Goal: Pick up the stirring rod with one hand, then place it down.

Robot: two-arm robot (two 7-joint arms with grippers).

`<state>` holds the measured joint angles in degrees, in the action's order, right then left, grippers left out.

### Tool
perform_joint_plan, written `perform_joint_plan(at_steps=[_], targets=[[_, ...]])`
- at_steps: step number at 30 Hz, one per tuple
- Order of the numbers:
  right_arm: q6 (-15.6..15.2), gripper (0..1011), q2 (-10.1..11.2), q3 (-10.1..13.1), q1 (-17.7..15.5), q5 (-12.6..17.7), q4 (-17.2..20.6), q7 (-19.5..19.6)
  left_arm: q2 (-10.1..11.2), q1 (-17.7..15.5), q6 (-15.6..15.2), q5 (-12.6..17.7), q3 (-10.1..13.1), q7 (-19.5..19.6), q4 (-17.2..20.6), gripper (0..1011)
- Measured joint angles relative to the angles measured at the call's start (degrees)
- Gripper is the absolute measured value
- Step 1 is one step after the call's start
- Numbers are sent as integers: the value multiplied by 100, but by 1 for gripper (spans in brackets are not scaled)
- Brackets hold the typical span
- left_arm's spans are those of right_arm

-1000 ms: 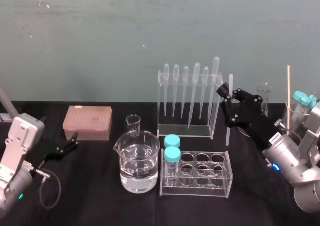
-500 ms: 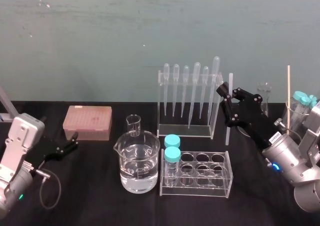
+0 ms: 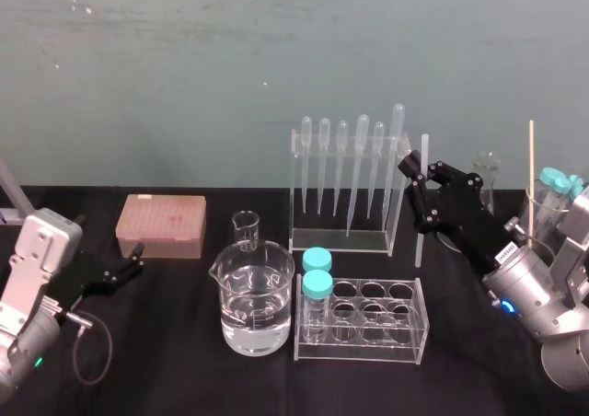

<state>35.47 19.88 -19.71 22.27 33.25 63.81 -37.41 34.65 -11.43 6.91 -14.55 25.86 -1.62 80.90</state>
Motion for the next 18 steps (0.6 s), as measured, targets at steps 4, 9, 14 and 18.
perform_joint_plan(at_steps=[4, 9, 14, 18], targets=[[0, 67, 0, 0, 0, 0, 2, 0, 0, 0, 0, 0, 0, 0, 0, 1000], [0, 67, 0, 0, 0, 0, 2, 0, 0, 0, 0, 0, 0, 0, 0, 1000], [0, 67, 0, 0, 0, 0, 2, 0, 0, 0, 0, 0, 0, 0, 0, 1000], [0, 67, 0, 0, 0, 0, 2, 0, 0, 0, 0, 0, 0, 0, 0, 1000]])
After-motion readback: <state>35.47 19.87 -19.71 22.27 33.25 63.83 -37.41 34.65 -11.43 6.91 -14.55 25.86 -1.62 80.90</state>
